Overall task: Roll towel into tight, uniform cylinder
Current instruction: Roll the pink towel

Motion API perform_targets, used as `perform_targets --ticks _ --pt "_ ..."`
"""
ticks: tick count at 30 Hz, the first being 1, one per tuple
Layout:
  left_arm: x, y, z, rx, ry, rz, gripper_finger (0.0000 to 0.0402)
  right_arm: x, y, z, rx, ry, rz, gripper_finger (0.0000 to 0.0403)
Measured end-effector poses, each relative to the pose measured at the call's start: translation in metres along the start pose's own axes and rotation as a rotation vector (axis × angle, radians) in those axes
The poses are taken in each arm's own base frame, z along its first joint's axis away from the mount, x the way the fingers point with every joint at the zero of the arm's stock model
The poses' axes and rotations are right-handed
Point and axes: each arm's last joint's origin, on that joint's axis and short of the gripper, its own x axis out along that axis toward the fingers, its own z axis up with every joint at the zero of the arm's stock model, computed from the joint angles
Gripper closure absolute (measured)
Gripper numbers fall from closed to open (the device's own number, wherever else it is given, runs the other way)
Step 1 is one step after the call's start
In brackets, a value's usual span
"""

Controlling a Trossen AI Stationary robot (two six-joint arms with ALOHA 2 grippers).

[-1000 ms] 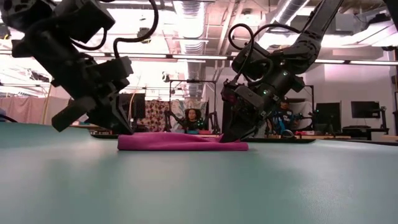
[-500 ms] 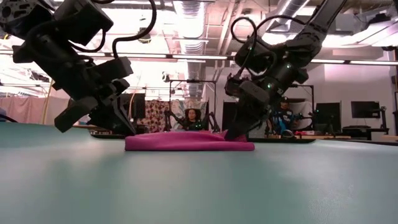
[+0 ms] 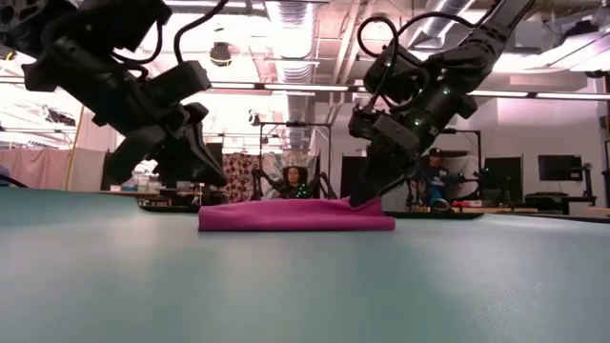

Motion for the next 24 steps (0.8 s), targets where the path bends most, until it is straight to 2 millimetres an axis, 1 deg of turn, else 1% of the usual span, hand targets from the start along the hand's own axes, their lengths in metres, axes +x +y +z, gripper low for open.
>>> perform_targets --ticks 6,9,12,15,18,20,24 --pt "0.002 0.003 0.002 -0.054 -0.05 -0.033 0.0401 -0.004 0.001 0.003 -0.006 -0.015 0.001 0.028" --pt "0.005 0.0 0.004 -0.056 -0.086 -0.058 0.0401 -0.011 0.002 0.006 -0.02 -0.03 -0.021 0.028" --pt "0.014 -0.006 -0.003 -0.033 -0.07 -0.064 0.0402 -0.022 0.003 0.011 -0.051 -0.058 -0.061 0.028" --pt "0.024 -0.013 -0.011 -0.02 -0.046 -0.061 0.0401 -0.035 0.005 0.018 -0.068 -0.101 -0.062 0.028" --pt "0.032 -0.019 -0.018 -0.017 -0.037 -0.055 0.0401 -0.041 0.007 0.019 -0.073 -0.107 -0.062 0.028" --pt "0.035 -0.02 -0.02 -0.021 -0.033 -0.042 0.0401 -0.04 0.01 0.018 -0.111 -0.114 -0.054 0.028" --pt "0.037 -0.021 -0.023 -0.02 -0.024 -0.032 0.0402 -0.03 0.02 0.016 -0.194 -0.245 -0.007 0.0281"
